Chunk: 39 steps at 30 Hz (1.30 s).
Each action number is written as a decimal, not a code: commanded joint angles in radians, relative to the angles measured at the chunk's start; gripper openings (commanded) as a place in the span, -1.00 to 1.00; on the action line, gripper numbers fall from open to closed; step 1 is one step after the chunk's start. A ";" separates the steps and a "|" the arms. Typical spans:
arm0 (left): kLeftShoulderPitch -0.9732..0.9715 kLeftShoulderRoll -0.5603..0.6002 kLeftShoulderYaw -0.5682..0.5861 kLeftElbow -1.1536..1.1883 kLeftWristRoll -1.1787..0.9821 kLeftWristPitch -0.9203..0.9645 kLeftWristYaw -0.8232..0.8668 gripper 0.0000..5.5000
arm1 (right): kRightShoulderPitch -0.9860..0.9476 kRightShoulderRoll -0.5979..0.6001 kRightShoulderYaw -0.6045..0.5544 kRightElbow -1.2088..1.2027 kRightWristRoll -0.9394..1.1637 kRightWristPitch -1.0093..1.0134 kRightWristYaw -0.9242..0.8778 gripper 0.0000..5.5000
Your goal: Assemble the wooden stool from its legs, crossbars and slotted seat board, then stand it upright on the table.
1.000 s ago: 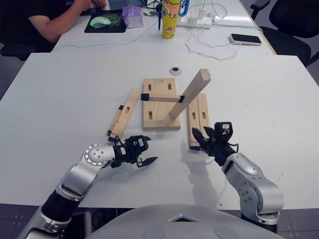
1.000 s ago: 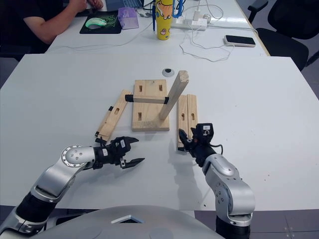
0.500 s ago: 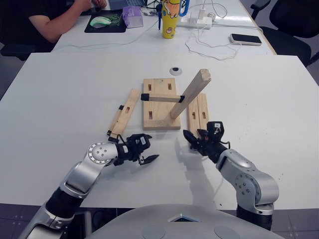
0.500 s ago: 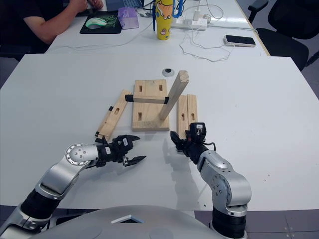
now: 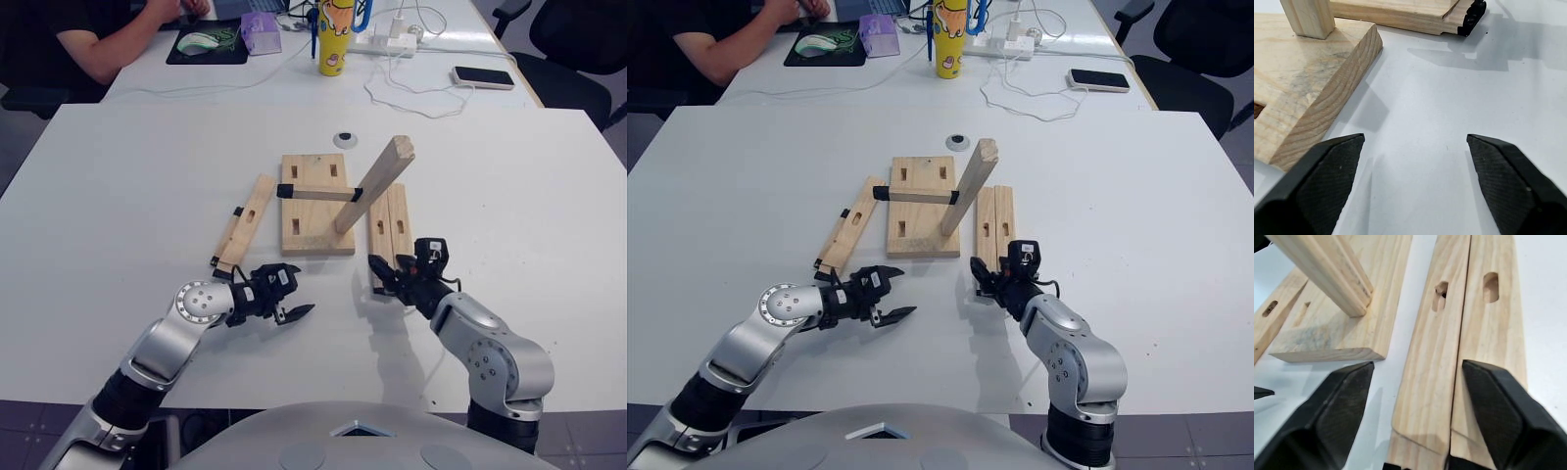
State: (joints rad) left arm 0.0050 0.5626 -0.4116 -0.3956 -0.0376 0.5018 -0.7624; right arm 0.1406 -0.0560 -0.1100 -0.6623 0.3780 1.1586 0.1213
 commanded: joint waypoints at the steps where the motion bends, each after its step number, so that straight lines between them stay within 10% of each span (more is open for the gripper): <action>1: -0.004 0.001 -0.002 0.019 0.006 -0.004 0.005 0.41 | -0.005 0.019 -0.010 0.030 0.023 0.052 -0.009 0.22; 16: -0.005 -0.007 -0.005 0.022 0.011 0.002 0.018 0.41 | -0.074 0.058 -0.061 0.043 0.012 0.236 -0.085 0.22; 31: -0.019 -0.030 -0.008 0.030 0.014 0.008 0.030 0.41 | -0.061 -0.121 0.184 0.125 -0.123 0.171 -0.110 0.22; 39: -0.016 -0.040 0.009 0.041 0.010 0.000 0.056 0.41 | -0.076 -0.155 0.191 0.155 -0.147 0.123 -0.097 -0.24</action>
State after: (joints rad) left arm -0.0050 0.5307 -0.4111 -0.3603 -0.0282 0.5001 -0.7145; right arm 0.0347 -0.1994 0.0779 -0.5675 0.2507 1.2496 0.0291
